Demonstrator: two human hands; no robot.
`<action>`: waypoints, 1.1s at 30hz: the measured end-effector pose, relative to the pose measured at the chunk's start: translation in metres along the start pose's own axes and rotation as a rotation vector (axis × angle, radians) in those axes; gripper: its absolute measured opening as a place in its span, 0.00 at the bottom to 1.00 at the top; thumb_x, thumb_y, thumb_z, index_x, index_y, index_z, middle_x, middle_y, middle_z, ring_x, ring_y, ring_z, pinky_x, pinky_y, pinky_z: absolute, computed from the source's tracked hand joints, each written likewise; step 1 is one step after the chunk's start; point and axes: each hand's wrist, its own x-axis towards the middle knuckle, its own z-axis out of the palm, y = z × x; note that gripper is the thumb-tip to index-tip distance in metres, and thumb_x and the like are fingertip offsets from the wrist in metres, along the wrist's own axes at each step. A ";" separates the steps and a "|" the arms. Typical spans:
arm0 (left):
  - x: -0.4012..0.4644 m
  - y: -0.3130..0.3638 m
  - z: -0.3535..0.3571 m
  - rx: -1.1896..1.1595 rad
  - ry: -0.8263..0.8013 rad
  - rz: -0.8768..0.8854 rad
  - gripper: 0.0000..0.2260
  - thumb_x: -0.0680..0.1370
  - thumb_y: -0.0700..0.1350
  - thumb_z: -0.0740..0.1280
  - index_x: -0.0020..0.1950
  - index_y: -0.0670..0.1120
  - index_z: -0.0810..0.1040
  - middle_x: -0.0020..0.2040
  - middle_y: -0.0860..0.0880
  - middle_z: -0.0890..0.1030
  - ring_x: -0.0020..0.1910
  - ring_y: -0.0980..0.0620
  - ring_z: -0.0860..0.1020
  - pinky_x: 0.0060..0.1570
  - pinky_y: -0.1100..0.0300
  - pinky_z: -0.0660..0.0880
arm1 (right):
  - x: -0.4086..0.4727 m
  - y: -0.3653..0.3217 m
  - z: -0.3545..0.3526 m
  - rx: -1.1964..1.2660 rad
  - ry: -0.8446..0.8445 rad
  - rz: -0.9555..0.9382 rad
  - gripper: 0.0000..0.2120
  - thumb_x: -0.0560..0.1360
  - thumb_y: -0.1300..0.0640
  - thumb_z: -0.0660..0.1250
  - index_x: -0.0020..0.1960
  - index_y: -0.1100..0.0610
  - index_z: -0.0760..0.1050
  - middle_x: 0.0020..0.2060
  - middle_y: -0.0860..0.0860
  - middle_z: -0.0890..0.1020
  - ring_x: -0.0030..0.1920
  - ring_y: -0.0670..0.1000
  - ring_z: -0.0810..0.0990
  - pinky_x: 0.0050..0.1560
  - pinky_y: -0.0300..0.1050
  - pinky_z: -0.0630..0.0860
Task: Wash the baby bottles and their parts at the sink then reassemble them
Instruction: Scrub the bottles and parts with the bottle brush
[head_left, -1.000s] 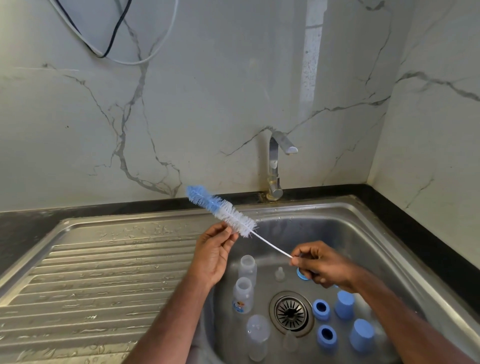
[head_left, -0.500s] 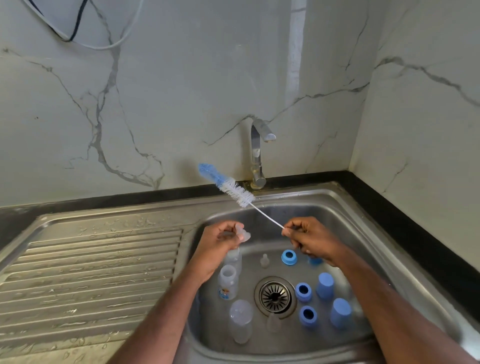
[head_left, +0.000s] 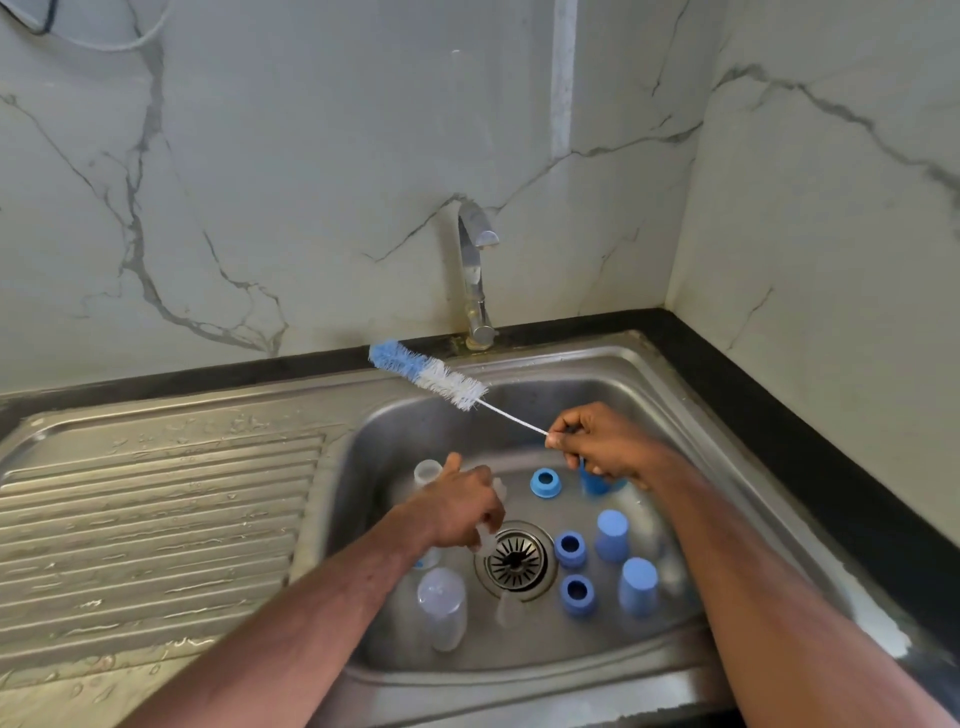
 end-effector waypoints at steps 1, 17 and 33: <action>0.001 -0.001 0.002 0.023 -0.016 0.014 0.15 0.72 0.48 0.76 0.59 0.54 0.83 0.60 0.51 0.76 0.62 0.50 0.67 0.57 0.52 0.57 | 0.001 0.000 0.001 -0.007 -0.010 0.000 0.06 0.80 0.56 0.68 0.47 0.57 0.81 0.30 0.53 0.79 0.24 0.47 0.66 0.25 0.36 0.61; 0.018 0.004 0.008 -0.026 -0.088 0.073 0.16 0.73 0.52 0.75 0.60 0.56 0.83 0.54 0.57 0.82 0.63 0.56 0.68 0.50 0.52 0.53 | 0.007 0.004 0.004 -0.045 -0.037 0.016 0.05 0.80 0.57 0.69 0.46 0.55 0.81 0.28 0.51 0.79 0.25 0.48 0.67 0.25 0.36 0.61; 0.017 -0.003 0.015 -0.047 -0.104 0.012 0.11 0.71 0.46 0.76 0.53 0.54 0.85 0.57 0.53 0.79 0.64 0.54 0.66 0.55 0.50 0.56 | 0.010 0.006 0.004 -0.072 -0.050 0.010 0.05 0.80 0.56 0.69 0.46 0.55 0.81 0.28 0.49 0.80 0.25 0.47 0.67 0.24 0.36 0.62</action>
